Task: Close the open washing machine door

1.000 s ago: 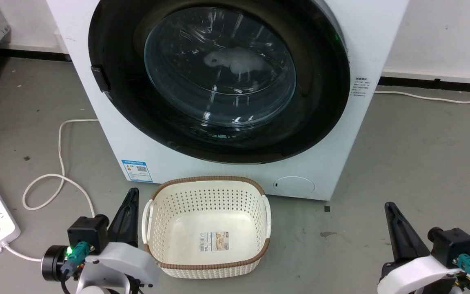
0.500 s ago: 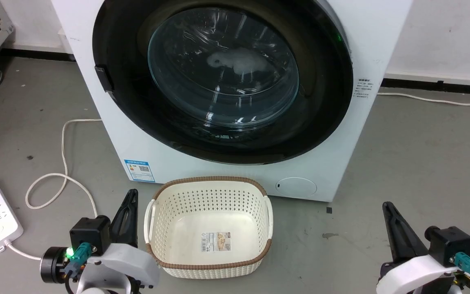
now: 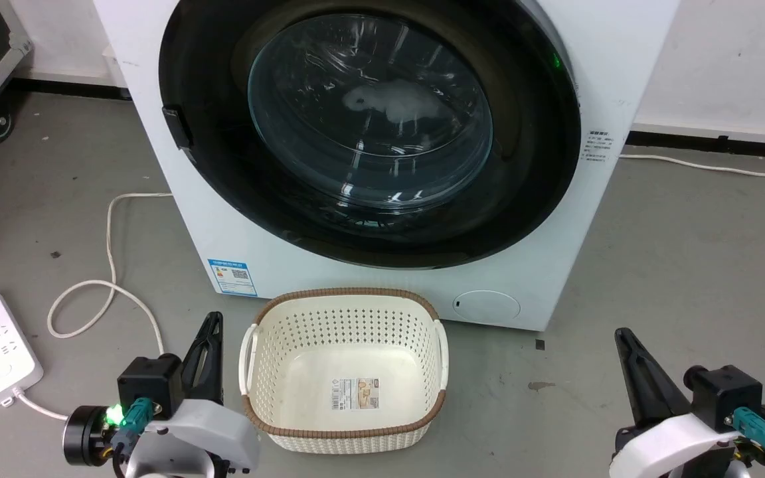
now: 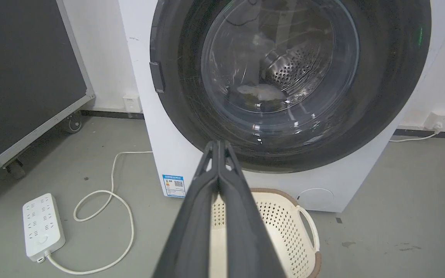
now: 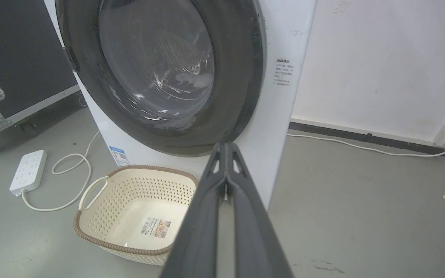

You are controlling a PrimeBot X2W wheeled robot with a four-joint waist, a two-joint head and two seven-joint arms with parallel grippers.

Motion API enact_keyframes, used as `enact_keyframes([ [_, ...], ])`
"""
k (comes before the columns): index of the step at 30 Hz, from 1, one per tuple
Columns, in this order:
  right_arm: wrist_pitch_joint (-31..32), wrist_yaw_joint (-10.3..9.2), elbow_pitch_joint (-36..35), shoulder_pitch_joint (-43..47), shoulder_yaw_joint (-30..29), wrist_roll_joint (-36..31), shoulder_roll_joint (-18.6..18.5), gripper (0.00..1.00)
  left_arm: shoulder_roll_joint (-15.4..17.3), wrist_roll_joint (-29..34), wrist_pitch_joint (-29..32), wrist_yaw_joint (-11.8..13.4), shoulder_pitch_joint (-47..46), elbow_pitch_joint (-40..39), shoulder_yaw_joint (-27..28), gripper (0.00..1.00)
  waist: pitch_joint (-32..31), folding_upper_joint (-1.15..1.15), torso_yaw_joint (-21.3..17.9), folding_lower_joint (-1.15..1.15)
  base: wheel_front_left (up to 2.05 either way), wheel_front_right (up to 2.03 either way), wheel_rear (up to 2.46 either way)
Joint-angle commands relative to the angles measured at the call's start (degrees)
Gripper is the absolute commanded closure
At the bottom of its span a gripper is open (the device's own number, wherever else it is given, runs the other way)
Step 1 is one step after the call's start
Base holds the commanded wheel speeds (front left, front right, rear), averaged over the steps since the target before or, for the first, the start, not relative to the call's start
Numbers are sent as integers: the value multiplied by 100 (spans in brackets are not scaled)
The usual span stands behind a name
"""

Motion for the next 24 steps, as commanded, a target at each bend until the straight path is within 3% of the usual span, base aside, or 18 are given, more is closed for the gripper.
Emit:
enact_keyframes([
  [1,36,-3,-57,-9,16,-70,-16,100,-46,89,26,30,108,-48,36,100,-3,0,7,0,0,0,0],
  [24,189,-4,-159,-11,61,-231,-20,100,-201,465,187,51,236,-220,182,100,-29,0,82,0,0,0,0],
])
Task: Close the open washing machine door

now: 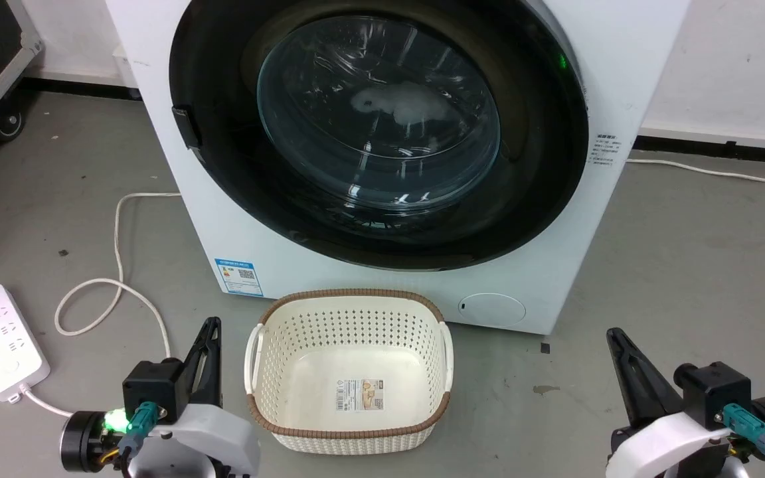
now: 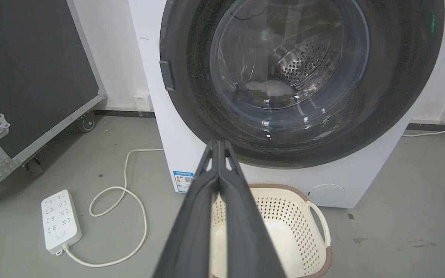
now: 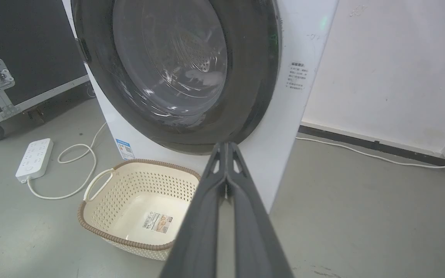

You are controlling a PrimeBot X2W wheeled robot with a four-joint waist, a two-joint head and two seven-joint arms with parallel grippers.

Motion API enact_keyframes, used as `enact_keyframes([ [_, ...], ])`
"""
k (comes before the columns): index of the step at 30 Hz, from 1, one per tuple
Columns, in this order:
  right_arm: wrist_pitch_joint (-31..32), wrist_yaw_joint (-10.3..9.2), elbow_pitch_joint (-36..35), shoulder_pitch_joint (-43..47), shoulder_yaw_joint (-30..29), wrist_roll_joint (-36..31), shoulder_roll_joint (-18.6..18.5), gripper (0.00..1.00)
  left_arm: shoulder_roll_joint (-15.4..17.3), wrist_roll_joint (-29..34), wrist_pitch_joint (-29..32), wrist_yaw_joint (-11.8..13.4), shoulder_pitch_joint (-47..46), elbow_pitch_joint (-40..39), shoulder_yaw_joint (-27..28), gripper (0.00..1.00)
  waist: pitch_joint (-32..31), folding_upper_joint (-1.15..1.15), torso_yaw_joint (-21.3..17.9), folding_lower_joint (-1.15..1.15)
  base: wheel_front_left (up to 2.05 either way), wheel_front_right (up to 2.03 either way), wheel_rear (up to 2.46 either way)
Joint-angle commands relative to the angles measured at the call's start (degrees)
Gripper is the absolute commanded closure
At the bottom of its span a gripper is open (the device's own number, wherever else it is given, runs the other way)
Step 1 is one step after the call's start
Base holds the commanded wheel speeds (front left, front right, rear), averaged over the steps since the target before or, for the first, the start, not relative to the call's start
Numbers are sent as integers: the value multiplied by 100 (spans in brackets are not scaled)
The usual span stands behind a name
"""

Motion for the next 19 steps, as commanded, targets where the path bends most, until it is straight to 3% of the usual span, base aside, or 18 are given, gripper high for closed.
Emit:
enact_keyframes([
  [1,15,-4,-51,-11,10,-46,-21,100,-39,71,32,23,108,-37,26,100,-2,0,5,0,0,0,0],
  [19,110,-4,-115,-13,39,-147,-23,100,-137,307,132,36,188,-144,117,100,-18,0,52,0,0,0,0],
])
